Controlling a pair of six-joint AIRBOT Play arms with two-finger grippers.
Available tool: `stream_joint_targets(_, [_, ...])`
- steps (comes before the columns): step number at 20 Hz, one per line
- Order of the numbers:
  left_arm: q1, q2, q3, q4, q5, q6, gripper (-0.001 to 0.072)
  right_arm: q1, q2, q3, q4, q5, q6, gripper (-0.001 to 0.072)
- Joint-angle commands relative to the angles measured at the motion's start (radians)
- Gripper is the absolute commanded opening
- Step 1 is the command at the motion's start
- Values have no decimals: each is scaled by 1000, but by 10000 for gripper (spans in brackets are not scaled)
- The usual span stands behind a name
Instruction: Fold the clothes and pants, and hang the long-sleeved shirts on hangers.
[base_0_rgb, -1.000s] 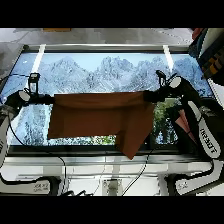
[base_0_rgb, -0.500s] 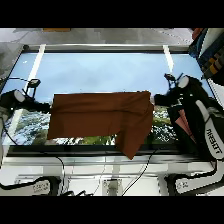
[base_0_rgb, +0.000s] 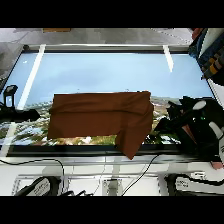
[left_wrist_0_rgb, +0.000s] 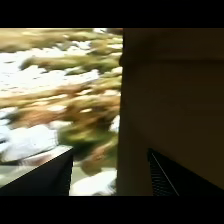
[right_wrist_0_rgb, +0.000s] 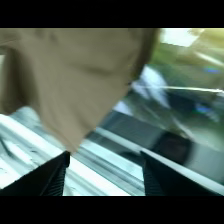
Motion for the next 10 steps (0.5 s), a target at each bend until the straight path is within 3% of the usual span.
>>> stream_joint_targets(1, [19,48,-61,-63,-35,12,489,-14,32,-206,152,-108,-76,512])
stream_joint_targets(7, [19,48,-62,-75,-85,5,489,105,32,-341,153,-307,-90,505])
stream_joint_targets(10, [22,48,-63,-74,-94,5,489,214,32,-341,204,-416,-95,402])
